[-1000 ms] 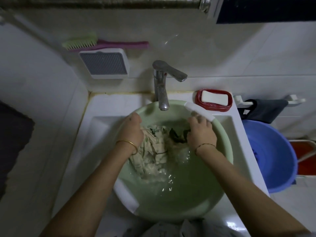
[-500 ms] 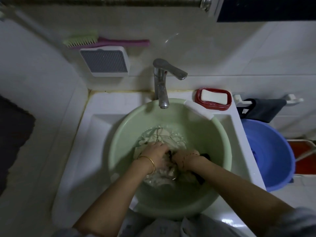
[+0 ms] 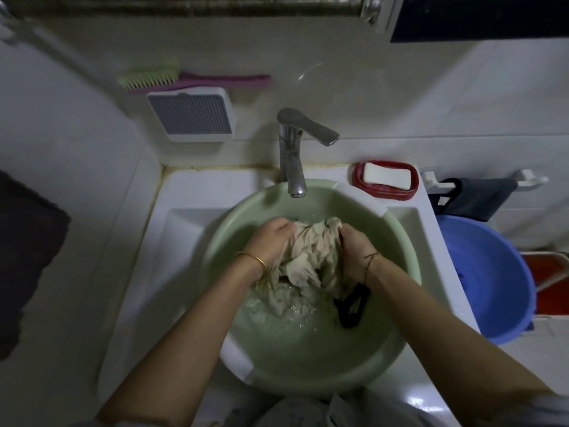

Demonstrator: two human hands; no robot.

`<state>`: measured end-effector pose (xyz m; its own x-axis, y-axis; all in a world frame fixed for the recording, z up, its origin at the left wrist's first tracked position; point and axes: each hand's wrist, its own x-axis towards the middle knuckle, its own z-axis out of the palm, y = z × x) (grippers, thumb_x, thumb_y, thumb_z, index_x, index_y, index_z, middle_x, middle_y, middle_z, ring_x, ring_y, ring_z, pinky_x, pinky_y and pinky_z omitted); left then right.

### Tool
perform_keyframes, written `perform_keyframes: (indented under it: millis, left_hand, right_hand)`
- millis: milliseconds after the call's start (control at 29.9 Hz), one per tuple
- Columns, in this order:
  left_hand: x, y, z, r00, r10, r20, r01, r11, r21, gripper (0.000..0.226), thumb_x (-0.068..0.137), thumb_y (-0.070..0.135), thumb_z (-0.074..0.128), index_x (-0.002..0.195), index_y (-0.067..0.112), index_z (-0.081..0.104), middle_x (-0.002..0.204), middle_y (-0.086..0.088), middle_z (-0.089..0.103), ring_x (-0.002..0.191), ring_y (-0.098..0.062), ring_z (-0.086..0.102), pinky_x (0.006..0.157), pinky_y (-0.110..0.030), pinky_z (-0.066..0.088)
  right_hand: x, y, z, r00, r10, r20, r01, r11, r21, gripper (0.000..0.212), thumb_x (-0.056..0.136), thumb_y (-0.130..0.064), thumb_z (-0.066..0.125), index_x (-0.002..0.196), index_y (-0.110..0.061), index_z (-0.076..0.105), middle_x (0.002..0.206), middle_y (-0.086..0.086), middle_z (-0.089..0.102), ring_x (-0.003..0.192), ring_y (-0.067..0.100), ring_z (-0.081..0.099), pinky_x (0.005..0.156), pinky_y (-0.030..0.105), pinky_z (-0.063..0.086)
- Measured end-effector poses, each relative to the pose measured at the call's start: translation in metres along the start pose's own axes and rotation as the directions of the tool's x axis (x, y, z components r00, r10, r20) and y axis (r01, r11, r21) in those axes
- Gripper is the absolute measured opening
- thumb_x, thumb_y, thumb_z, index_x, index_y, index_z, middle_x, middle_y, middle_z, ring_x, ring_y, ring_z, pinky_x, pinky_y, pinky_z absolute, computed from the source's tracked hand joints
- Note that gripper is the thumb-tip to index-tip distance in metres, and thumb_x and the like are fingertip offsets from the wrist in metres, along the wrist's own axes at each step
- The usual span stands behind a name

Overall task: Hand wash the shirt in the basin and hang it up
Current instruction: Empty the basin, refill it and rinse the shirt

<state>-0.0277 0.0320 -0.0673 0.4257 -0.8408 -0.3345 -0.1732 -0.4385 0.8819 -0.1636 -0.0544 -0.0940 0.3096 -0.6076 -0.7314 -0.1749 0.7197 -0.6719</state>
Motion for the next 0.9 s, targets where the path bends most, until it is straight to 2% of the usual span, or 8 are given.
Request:
perform_keyframes:
  millis: [134,234,334,401,535,635,735,902]
  left_hand:
    - [0.016,-0.012,-0.003,0.984,-0.082,-0.158,0.099,0.990,0.101,0.025,0.095,0.016,0.047,0.070,0.011,0.047,0.086,-0.018,0.057,0.083,-0.023,0.052,0.068,-0.030,0.033]
    - [0.023,-0.027,0.002,0.957,-0.047,-0.285,0.126,0.956,0.266,0.014,0.095,0.016,0.046,0.097,0.003,0.051,0.107,-0.025,0.060,0.098,-0.036,0.057,0.076,-0.035,0.040]
    - [0.022,-0.044,0.018,0.961,0.059,-0.270,0.058,0.912,0.405,0.037,0.095,0.019,0.047,0.130,0.011,0.041,0.123,-0.021,0.051,0.110,-0.037,0.052,0.090,-0.040,0.042]
    - [0.020,-0.060,0.031,0.983,0.065,-0.171,0.076,0.701,0.709,0.050,0.096,0.030,0.043,0.143,0.024,0.028,0.132,-0.018,0.039,0.118,-0.035,0.043,0.095,-0.041,0.038]
    - [0.013,-0.081,0.048,0.988,-0.155,0.019,0.046,0.405,0.913,0.072,0.092,0.043,0.040,0.150,0.030,-0.001,0.148,-0.015,0.018,0.133,-0.033,0.023,0.108,-0.048,0.022]
    - [0.006,-0.088,0.049,0.946,-0.305,0.113,-0.008,0.323,0.946,0.073,0.087,0.042,0.049,0.148,0.027,0.012,0.147,-0.013,0.018,0.135,-0.033,0.020,0.110,-0.053,0.016]
    - [0.005,-0.097,0.040,0.934,-0.343,0.101,0.070,0.454,0.888,0.073,0.083,0.047,0.055,0.144,0.037,0.016,0.153,-0.009,0.014,0.140,-0.032,0.018,0.110,-0.050,0.020]
    - [0.021,-0.100,0.025,0.950,-0.310,-0.046,0.293,0.827,0.479,0.059,0.069,0.037,0.061,0.127,0.035,0.052,0.132,-0.007,0.052,0.122,-0.027,0.049,0.101,-0.031,0.040]
  right_hand:
    - [0.008,-0.008,-0.014,0.994,-0.100,-0.042,0.086,0.962,-0.258,0.051,0.092,-0.052,0.046,0.120,-0.012,0.059,0.114,0.007,0.065,0.109,0.024,0.058,0.105,0.040,0.040]
    - [0.006,-0.012,-0.011,0.945,-0.328,0.008,0.302,0.859,-0.413,0.040,0.085,-0.036,0.067,0.113,-0.010,0.055,0.101,-0.001,0.062,0.100,0.016,0.057,0.097,0.031,0.043]
    - [0.012,-0.005,0.000,0.799,-0.595,0.091,0.427,0.454,-0.782,0.032,0.089,-0.025,0.062,0.116,-0.013,0.050,0.116,0.005,0.058,0.106,0.022,0.055,0.093,0.033,0.045]
    - [0.026,0.012,0.007,0.823,-0.539,0.182,0.292,0.126,-0.948,0.037,0.096,-0.035,0.045,0.131,-0.022,0.044,0.135,0.006,0.048,0.120,0.029,0.045,0.097,0.042,0.041]
    - [0.040,0.044,0.018,0.919,-0.382,0.095,0.078,-0.061,-0.995,0.051,0.101,-0.040,0.028,0.148,-0.038,0.011,0.154,0.005,0.019,0.132,0.035,0.026,0.100,0.052,0.033]
    - [0.039,0.069,0.024,0.895,-0.294,0.336,0.234,-0.332,-0.914,0.059,0.100,-0.035,0.032,0.148,-0.038,-0.001,0.159,0.007,-0.002,0.139,0.040,0.012,0.102,0.060,0.025]
    - [0.047,0.071,0.018,0.890,-0.247,0.383,0.256,-0.425,-0.868,0.058,0.099,-0.046,0.026,0.148,-0.039,-0.004,0.159,0.004,-0.009,0.141,0.042,0.005,0.102,0.065,0.020]
    - [0.046,0.068,0.022,0.913,-0.377,0.158,0.103,-0.162,-0.981,0.049,0.100,-0.022,0.034,0.146,-0.029,0.017,0.152,0.011,0.017,0.131,0.041,0.027,0.084,0.043,0.048]
